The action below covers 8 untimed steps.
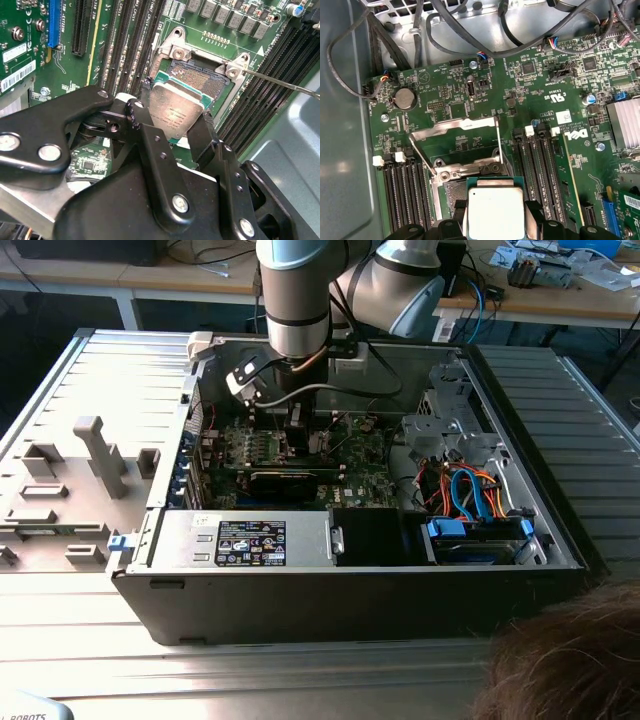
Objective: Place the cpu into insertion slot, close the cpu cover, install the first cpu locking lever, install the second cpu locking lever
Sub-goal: 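Place the cpu into insertion slot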
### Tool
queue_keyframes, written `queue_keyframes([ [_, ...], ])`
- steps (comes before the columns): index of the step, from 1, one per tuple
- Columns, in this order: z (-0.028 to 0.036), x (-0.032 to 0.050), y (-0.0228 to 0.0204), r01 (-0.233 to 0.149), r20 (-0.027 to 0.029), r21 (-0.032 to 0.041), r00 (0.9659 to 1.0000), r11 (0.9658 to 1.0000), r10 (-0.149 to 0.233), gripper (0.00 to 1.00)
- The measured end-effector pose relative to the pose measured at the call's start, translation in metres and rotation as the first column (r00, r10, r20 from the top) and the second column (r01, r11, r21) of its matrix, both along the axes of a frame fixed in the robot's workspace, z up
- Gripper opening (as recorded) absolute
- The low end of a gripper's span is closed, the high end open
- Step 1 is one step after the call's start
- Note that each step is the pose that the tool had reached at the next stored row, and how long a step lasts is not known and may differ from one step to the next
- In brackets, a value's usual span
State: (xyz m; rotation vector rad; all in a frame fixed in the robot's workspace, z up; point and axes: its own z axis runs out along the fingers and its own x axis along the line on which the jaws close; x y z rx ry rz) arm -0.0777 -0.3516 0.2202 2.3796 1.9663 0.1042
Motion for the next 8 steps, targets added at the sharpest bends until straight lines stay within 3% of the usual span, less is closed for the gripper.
queue_keyframes([
  [8,-0.0003,0.0000,0.0000,0.011,-0.0001,0.0000,0.9999,0.9999,-0.011,0.54],
])
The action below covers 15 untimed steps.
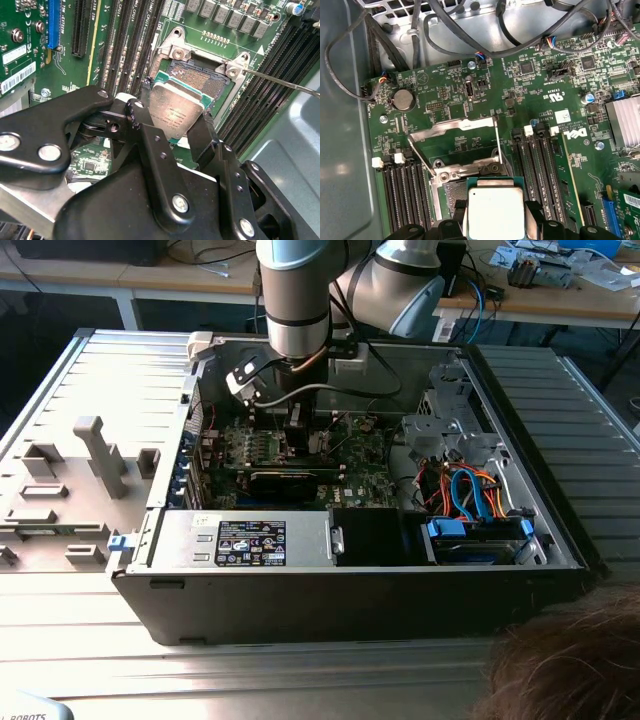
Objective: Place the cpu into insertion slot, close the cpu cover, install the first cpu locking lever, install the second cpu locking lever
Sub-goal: 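Place the cpu into insertion slot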
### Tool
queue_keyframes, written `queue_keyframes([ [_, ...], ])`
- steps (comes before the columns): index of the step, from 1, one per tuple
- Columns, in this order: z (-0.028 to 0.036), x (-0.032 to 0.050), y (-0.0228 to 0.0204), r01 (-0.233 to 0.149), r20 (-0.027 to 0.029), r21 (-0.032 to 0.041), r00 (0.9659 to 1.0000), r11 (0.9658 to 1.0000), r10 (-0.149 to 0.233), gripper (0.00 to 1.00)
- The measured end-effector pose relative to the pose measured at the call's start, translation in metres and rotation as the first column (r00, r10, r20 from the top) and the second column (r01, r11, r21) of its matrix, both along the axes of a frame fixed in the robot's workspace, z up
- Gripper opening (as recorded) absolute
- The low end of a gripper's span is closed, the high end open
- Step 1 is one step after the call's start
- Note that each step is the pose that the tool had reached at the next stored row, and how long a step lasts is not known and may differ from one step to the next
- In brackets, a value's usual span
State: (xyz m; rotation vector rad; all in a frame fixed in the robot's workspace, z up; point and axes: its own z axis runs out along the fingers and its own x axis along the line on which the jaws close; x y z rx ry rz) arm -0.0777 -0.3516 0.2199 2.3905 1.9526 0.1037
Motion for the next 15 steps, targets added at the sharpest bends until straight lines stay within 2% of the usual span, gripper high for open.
queue_keyframes([
  [15,-0.0004,-0.0002,0.0000,0.021,0.0000,-0.0001,0.9998,0.9998,-0.021,0.54],
])
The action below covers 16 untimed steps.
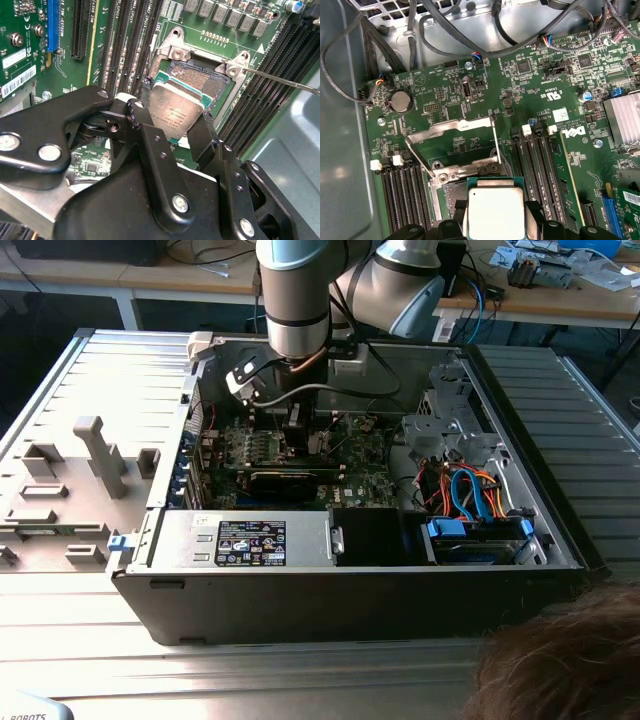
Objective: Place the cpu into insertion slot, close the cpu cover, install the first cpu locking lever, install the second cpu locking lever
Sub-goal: 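Place the cpu into insertion slot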
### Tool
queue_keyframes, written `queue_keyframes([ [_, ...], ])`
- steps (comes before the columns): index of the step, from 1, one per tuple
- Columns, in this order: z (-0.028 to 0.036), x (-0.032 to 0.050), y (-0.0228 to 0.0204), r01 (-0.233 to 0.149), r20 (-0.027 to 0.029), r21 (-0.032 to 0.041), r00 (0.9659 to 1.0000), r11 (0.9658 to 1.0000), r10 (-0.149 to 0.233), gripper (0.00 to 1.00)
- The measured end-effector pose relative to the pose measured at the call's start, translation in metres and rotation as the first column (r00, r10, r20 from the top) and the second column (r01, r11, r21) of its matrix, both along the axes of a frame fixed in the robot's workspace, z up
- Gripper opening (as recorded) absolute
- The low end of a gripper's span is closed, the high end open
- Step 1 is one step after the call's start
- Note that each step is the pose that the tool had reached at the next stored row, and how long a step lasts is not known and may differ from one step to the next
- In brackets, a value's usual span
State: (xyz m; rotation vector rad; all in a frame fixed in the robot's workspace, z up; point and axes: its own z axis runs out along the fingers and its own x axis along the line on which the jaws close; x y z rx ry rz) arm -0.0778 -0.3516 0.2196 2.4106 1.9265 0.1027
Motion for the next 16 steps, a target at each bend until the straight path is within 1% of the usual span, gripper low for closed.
queue_keyframes([
  [16,-0.0009,0.0000,0.0000,0.022,0.0000,0.0000,0.9998,0.9998,-0.022,0.54],
])
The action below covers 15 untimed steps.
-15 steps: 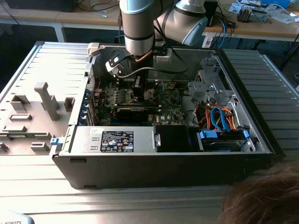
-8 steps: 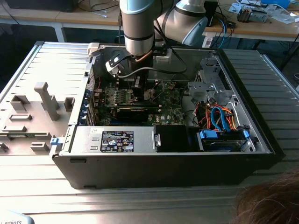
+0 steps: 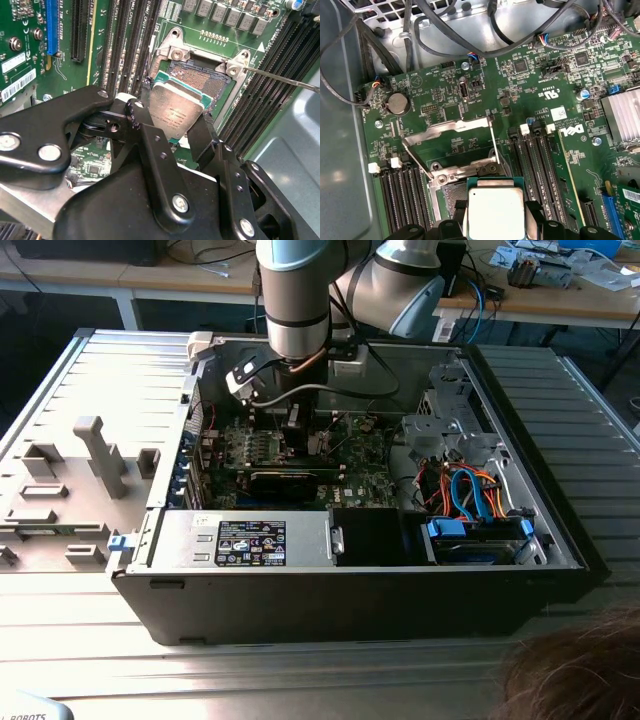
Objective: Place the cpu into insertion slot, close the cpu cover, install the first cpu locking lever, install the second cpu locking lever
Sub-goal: 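Place the cpu into insertion slot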
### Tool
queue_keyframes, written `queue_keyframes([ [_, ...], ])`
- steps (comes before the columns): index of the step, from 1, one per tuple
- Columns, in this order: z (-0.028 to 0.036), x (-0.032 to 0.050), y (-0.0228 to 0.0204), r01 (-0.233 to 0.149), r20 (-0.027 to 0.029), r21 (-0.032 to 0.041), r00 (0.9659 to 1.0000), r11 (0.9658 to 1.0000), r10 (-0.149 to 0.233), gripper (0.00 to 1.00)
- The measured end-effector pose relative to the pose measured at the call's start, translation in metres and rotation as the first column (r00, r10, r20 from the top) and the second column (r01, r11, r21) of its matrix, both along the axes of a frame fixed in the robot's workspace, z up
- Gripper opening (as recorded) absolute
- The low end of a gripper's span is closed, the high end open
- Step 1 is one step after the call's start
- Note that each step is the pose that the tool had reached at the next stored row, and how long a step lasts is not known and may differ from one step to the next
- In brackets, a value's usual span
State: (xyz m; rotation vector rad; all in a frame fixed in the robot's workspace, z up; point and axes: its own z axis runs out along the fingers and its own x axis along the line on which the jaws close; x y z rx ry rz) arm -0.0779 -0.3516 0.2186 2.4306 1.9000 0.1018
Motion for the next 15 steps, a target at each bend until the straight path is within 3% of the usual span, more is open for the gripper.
queue_keyframes([
  [15,-0.0007,0.0000,0.0000,0.019,0.0000,0.0000,0.9998,0.9998,-0.019,0.54],
])
